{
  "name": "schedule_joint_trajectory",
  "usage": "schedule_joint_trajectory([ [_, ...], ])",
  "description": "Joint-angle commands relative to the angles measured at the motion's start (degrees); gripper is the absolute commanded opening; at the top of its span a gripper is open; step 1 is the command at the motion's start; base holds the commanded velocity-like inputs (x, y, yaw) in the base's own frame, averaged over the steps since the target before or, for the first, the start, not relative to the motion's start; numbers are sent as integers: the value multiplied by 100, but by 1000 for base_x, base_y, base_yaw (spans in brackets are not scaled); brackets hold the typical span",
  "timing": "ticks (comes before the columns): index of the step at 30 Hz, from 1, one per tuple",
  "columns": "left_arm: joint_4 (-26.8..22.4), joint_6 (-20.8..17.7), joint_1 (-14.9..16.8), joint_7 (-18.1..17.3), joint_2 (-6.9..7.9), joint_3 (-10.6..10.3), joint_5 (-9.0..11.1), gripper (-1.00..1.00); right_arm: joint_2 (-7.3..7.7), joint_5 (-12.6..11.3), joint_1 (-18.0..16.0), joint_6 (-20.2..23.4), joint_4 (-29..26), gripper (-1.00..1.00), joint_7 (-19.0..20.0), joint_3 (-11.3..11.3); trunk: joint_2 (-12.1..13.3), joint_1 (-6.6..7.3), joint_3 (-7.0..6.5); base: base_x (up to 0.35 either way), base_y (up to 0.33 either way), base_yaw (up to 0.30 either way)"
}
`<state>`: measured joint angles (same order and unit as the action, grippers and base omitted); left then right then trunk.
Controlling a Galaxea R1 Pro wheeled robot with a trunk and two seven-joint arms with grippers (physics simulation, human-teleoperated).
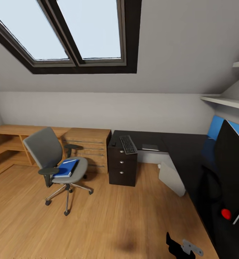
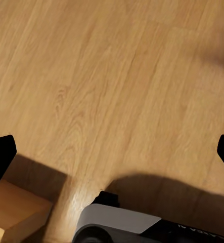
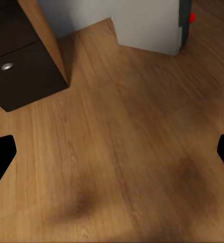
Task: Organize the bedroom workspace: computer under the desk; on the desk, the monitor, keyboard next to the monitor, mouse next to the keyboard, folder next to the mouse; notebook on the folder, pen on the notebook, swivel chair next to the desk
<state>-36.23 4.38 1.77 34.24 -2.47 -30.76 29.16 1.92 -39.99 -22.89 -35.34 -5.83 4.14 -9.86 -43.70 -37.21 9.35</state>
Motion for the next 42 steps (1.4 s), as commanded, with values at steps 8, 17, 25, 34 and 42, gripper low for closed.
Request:
schedule_joint_trajectory([
  [8, 2, 54, 7, 33, 1, -36, 63, 100, 2, 284, -5, -17, 12, 100, 40, -20, 315, 177, -135, -87, -84, 0],
  [17, 2, 54, 7, 16, 8, -27, 64, 100, 2, 406, -5, -17, 103, 100, 35, -25, 676, 374, -297, -132, -2, 0],
  [25, 2, 54, 7, 13, 10, -27, 64, 100, 2, 419, -5, -17, 116, 100, 34, -25, 997, 550, -441, -313, 0, 0],
  [34, 2, 54, 7, 8, 8, -27, 64, 100, 1, 422, -5, -17, 117, 100, 34, -25, 1358, 748, -602, -281, 0, 0],
  [42, 2, 54, 7, 5, 3, -27, 64, 100, 2, 436, -5, -17, 116, 100, 39, -25, 1679, 924, -746, -66, 0, 0],
])
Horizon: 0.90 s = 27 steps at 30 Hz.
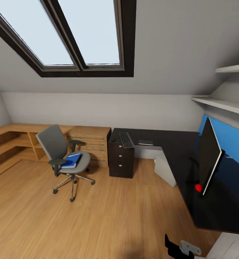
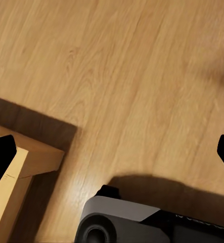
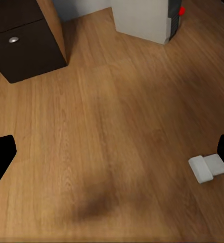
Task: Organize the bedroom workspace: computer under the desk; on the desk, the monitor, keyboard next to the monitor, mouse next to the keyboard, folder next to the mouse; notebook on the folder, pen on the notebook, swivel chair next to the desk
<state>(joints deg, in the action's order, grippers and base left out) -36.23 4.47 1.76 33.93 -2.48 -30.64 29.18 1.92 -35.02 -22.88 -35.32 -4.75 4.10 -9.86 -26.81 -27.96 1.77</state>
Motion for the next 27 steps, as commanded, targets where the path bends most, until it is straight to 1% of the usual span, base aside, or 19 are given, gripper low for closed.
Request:
schedule_joint_trajectory([
  [1, 2, 45, 8, 35, 4, -38, 61, 100, 0, -60, -6, -19, 8, 100, 44, -25, 30, 21, -6, -172, 0, 0],
  [10, 2, 45, 8, 34, 3, -39, 61, 100, 1, -59, -6, -19, 6, 100, 43, -25, 389, 218, -167, -284, 0, 0],
  [19, 2, 52, 8, 30, 9, -46, 61, 100, 0, -57, -6, -19, 1, 100, 41, -25, 389, 218, -167, -50, 0, 0],
  [27, 2, 63, 8, 26, 11, -30, 61, 100, -13, -57, -6, -19, 5, 100, 41, -37, 389, 218, -165, 0, 0, -149],
])
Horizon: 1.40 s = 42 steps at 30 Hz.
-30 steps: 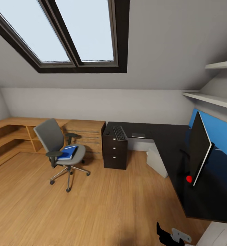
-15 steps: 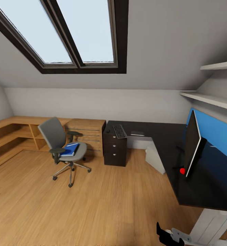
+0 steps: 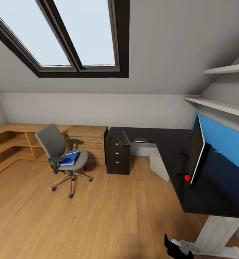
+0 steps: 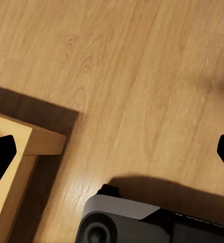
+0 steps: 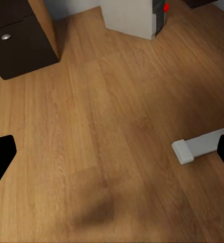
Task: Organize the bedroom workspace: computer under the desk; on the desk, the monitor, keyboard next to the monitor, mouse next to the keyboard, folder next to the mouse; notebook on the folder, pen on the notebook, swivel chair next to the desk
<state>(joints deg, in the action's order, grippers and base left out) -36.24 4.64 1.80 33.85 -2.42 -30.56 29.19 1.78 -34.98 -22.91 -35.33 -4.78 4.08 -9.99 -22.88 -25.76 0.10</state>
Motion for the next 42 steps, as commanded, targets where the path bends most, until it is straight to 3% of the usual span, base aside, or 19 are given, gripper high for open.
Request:
schedule_joint_trajectory([
  [1, 3, 46, 5, 34, 6, -38, 61, 100, 0, -60, -3, -18, 9, 100, 42, -25, -4, -2, 2, 0, 0, -51],
  [11, 102, 43, 5, 34, 22, -30, 66, 100, 4, -61, -3, -18, 4, 100, 40, -21, -4, -2, 3, 0, 0, -40],
  [42, 117, 46, 5, 34, 30, -29, 62, 100, 37, -69, -3, -35, -9, 100, 34, -9, -4, -2, 3, 0, 0, -235],
])
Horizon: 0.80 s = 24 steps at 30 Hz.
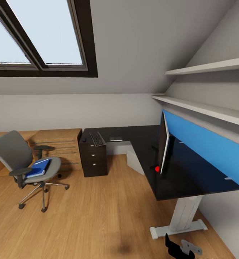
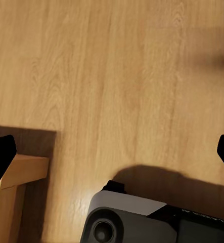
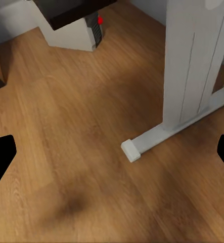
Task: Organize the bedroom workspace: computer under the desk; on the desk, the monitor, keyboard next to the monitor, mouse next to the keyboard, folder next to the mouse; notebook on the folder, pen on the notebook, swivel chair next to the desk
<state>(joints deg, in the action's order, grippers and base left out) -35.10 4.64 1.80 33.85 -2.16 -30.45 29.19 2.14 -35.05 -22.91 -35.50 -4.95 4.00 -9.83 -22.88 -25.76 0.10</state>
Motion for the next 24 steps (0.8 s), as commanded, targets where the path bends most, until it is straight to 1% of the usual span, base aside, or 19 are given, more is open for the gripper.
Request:
schedule_joint_trajectory([
  [1, 3, 46, 5, 34, 4, -40, 61, 100, 6, -61, -3, -21, 7, 100, 41, -24, -4, -2, 2, 0, 0, -47],
  [4, 3, 46, 6, 34, 5, -40, 60, 100, 35, -62, -3, -30, 3, 100, 40, -21, -4, -2, 2, 0, 0, -31],
  [7, 3, 46, 6, 34, 9, -40, 60, 100, 123, -63, -3, -34, -12, 100, 40, -15, -4, -2, 2, 0, 0, -16],
  [8, 3, 46, 5, 34, 11, -40, 60, 100, 226, -63, -4, -35, -28, 100, 37, -7, -4, -2, 2, 0, 0, -8],
  [10, 3, 46, 5, 34, 12, -40, 60, 100, 337, -66, -7, -35, -49, 100, 35, -2, -4, -2, 2, 0, 0, -6],
  [11, 3, 46, 5, 34, 12, -40, 60, 100, 440, -68, -12, -33, -151, 100, 30, 3, -4, -2, 2, 0, 0, -3],
  [12, 3, 46, 5, 34, 13, -40, 60, 100, 482, -69, -13, -32, -213, 100, 26, 6, -4, -2, 2, 0, 0, -3],
  [13, 3, 46, 5, 34, 13, -40, 60, 100, 560, -72, -19, -20, -391, 100, 10, 11, -4, -2, 2, 0, 0, -2],
  [15, 3, 46, 5, 34, 13, -40, 60, 100, 646, -75, -23, 0, -604, 100, -41, 16, -4, -2, 2, 0, 0, -1],
  [17, 7, 46, 5, 34, 13, -40, 60, 100, 853, -83, -36, 32, -1047, 100, -316, 21, -4, -2, 2, 0, 0, 0],
  [18, 8, 46, 5, 34, 13, -40, 60, 100, 895, -83, -42, 41, -1155, 100, -405, 22, -4, -2, 2, 0, 0, 0],
  [19, 10, 46, 5, 37, 13, -40, 60, 100, 964, -82, -55, 78, -1360, 100, -593, 23, -4, -2, 2, 0, 0, 0],
  [20, 11, 46, 5, 41, 2, -40, 55, 100, 1088, -81, -114, 283, -1699, 100, -951, 24, -4, -2, 2, 0, 0, 0],
  [21, 11, 46, 5, 42, -5, -43, 54, 100, 1145, -81, -195, 456, -1838, 100, -1090, 25, -4, -2, 2, 0, 0, 0],
  [24, 12, 46, 5, 42, -15, -46, 52, 100, 1236, -81, -472, 908, -2016, 100, -1258, 25, -4, -2, 2, 0, 0, 0],
])
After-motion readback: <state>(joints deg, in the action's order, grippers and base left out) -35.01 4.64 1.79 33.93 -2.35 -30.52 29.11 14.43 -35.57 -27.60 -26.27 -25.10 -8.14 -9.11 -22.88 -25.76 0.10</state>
